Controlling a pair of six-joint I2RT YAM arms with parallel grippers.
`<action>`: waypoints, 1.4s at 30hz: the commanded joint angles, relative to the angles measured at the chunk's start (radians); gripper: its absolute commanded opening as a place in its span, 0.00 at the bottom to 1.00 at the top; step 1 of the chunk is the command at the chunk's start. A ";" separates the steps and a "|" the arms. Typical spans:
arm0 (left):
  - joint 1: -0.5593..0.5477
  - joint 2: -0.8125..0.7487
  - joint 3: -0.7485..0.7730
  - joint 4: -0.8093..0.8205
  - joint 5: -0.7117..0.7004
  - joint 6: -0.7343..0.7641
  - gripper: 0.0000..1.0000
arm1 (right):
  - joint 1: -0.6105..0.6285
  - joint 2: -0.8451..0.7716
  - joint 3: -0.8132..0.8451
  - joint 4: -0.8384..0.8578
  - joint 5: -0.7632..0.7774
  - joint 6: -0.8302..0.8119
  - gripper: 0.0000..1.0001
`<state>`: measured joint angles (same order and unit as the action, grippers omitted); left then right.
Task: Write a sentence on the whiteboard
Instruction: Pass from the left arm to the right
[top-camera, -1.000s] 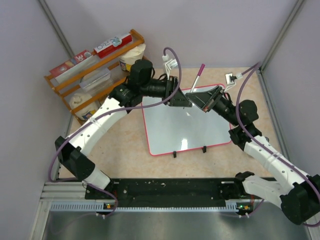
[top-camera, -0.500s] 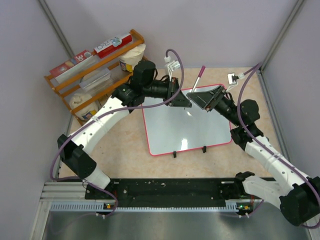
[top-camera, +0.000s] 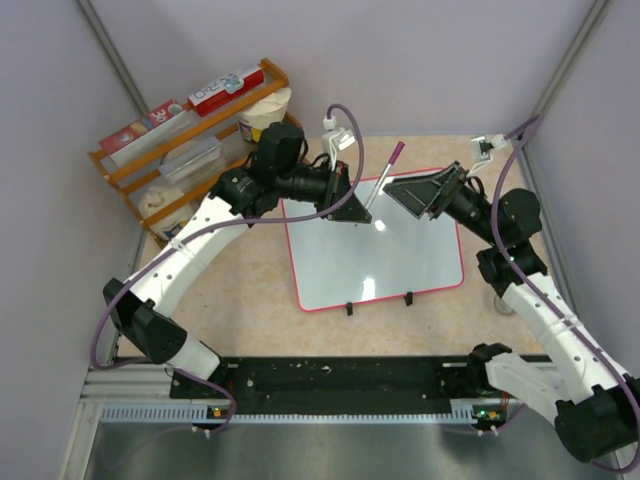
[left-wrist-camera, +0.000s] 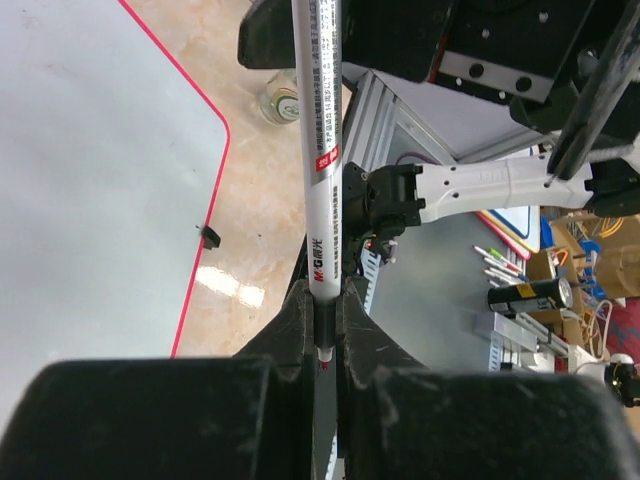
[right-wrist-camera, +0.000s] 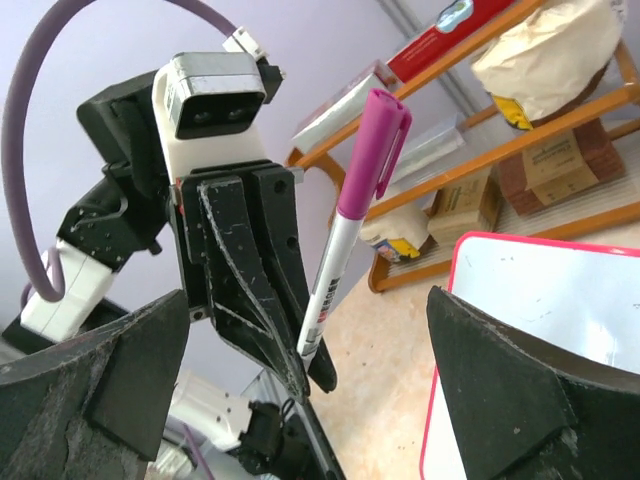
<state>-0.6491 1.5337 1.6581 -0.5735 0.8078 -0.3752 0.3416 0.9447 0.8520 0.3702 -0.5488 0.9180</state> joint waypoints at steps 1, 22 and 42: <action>0.000 -0.061 0.045 -0.019 0.068 0.071 0.00 | -0.044 0.046 0.053 0.167 -0.204 0.053 0.98; -0.001 -0.083 0.040 -0.104 0.192 0.176 0.00 | -0.046 0.281 0.151 0.602 -0.632 0.386 0.46; -0.003 -0.081 0.038 -0.173 0.191 0.225 0.00 | -0.046 0.328 0.157 0.619 -0.685 0.409 0.20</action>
<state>-0.6498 1.4887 1.6627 -0.7277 0.9939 -0.1875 0.3000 1.2701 0.9577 0.9268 -1.2190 1.3216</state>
